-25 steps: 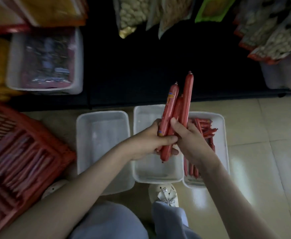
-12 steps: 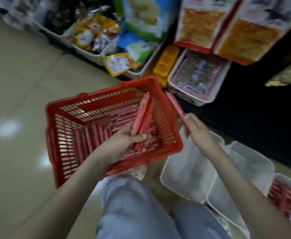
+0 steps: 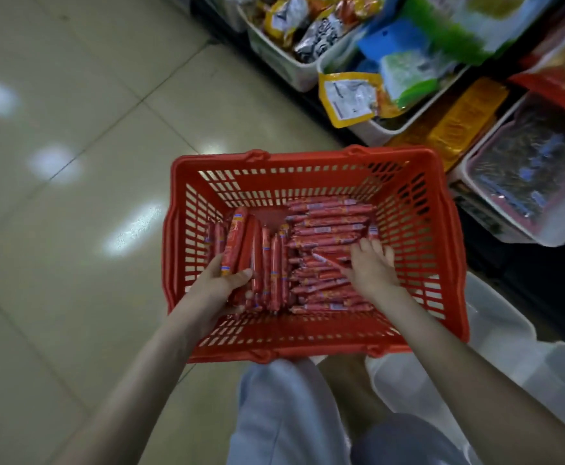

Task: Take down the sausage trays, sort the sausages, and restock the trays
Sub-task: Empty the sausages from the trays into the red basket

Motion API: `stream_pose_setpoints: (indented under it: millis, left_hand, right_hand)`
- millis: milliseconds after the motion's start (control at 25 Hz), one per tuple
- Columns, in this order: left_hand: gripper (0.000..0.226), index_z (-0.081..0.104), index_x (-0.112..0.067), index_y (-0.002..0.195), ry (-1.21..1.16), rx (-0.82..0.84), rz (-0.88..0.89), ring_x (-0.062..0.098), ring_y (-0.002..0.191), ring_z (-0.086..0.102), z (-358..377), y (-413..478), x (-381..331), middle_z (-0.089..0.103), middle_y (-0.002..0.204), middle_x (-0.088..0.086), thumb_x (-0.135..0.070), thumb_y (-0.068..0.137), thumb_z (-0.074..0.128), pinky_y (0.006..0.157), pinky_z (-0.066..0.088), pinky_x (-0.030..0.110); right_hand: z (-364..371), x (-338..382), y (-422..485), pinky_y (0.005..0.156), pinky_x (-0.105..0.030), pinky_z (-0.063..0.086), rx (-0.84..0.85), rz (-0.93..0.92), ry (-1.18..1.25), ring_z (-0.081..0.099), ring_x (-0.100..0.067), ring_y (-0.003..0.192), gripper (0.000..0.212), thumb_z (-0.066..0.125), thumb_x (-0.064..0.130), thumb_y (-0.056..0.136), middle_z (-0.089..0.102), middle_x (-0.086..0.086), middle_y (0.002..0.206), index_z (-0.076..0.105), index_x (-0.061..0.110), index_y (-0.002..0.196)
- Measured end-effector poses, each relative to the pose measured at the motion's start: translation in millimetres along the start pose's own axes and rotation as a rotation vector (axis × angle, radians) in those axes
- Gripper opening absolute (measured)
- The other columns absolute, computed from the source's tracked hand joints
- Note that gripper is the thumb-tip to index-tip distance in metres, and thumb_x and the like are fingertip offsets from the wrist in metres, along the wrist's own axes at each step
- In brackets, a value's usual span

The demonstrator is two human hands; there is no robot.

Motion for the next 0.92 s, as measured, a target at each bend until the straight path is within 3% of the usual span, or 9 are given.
stream_pose_setpoints:
  millis: [80, 160, 240, 400, 520, 600, 680, 840, 920]
  left_hand:
    - [0.031, 0.048, -0.015, 0.118, 0.069, -0.024, 0.019, 0.014, 0.061, 0.057, -1, 14, 9, 0.061, 0.086, 0.008, -0.006, 0.091, 0.060, 0.044, 0.047, 0.023]
    - [0.034, 0.043, -0.013, 0.119, 0.236, -0.010, 0.068, 0.017, 0.064, 0.058, 8, 24, 16, 0.059, 0.084, 0.007, -0.008, 0.090, 0.061, 0.045, 0.049, 0.025]
    - [0.039, 0.036, -0.013, 0.123, 0.569, 0.034, 0.140, 0.018, 0.076, 0.059, 21, 35, 23, 0.058, 0.092, 0.003, -0.018, 0.092, 0.059, 0.058, 0.049, 0.028]
    - [0.061, 0.037, -0.006, 0.139, 1.457, -0.217, 0.341, 0.025, 0.110, 0.053, 11, 54, 29, 0.052, 0.120, 0.008, -0.039, 0.091, 0.055, 0.090, 0.044, 0.032]
    - [0.068, 0.033, -0.008, 0.146, 1.638, -0.416, 0.417, 0.029, 0.116, 0.050, -1, 61, 14, 0.049, 0.131, 0.015, -0.039, 0.089, 0.055, 0.093, 0.044, 0.036]
    - [0.067, -0.004, -0.008, 0.151, 1.714, -0.352, 0.354, 0.033, 0.143, 0.016, -4, 72, 17, 0.008, 0.157, 0.016, -0.035, 0.099, 0.030, 0.113, 0.021, 0.043]
    - [0.063, -0.018, -0.009, 0.148, 1.736, -0.304, 0.334, 0.032, 0.146, -0.004, -7, 82, 22, -0.013, 0.158, 0.011, -0.033, 0.101, 0.017, 0.118, 0.009, 0.044]
    - [0.061, 0.038, -0.007, 0.143, 1.572, -0.331, 0.549, 0.041, 0.127, 0.045, -8, 75, 15, 0.041, 0.144, 0.022, -0.034, 0.089, 0.032, 0.099, 0.043, 0.049]
    - [0.058, 0.048, -0.004, 0.136, 1.544, -0.359, 0.615, 0.042, 0.120, 0.052, -5, 70, 5, 0.048, 0.136, 0.025, -0.029, 0.084, 0.040, 0.096, 0.045, 0.050]
  right_hand:
    - [-15, 33, 1, 0.101, -0.038, 0.032, -0.015, -0.070, 0.384, 0.041, -0.022, 0.119, 0.045, 0.047, 0.043, 0.096, 0.047, -0.004, 0.129, 0.047, 0.016, 0.132]
    - [-15, 85, -8, 0.095, -0.036, 0.043, 0.272, -0.111, 1.050, 0.055, -0.017, 0.104, 0.038, 0.048, 0.041, 0.097, 0.055, -0.002, 0.121, 0.048, 0.018, 0.127]
    - [2, 133, -12, 0.094, -0.037, 0.047, 0.523, -0.065, 1.385, 0.059, -0.016, 0.099, 0.028, 0.051, 0.034, 0.097, 0.059, 0.002, 0.116, 0.044, 0.022, 0.121]
    - [31, 162, 19, 0.099, -0.038, 0.044, 0.290, -0.013, 1.152, 0.056, -0.028, 0.114, 0.046, 0.062, 0.027, 0.089, 0.060, -0.006, 0.118, 0.043, 0.019, 0.130]
    - [23, 173, 29, 0.107, -0.029, 0.032, 0.130, -0.122, 0.928, 0.037, -0.025, 0.134, 0.074, 0.060, 0.026, 0.090, 0.033, -0.012, 0.147, 0.017, 0.012, 0.149]
    - [18, 182, 26, 0.111, -0.038, 0.032, 0.079, -0.197, 0.724, 0.026, -0.023, 0.139, 0.081, 0.049, 0.036, 0.095, 0.018, -0.006, 0.153, -0.007, 0.022, 0.151]
    - [17, 187, 23, 0.112, -0.038, 0.030, 0.005, -0.223, 0.492, 0.024, -0.022, 0.137, 0.076, 0.036, 0.043, 0.099, 0.019, -0.003, 0.150, -0.017, 0.022, 0.149]
    - [15, 181, 16, 0.117, -0.041, 0.015, -0.061, -0.252, 0.428, 0.012, -0.023, 0.141, 0.069, 0.027, 0.043, 0.101, 0.008, -0.004, 0.156, -0.016, 0.021, 0.149]
    - [10, 176, 15, 0.117, -0.041, 0.016, -0.014, -0.311, 0.499, 0.010, -0.025, 0.143, 0.065, 0.031, 0.036, 0.101, 0.007, -0.004, 0.157, -0.009, 0.023, 0.151]
Point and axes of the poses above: each hand's wrist, its own y-axis towards the middle knuckle, its own z-axis out of the palm, x = y × z, the point moved 8 cm from there along y, towards the middle knuckle
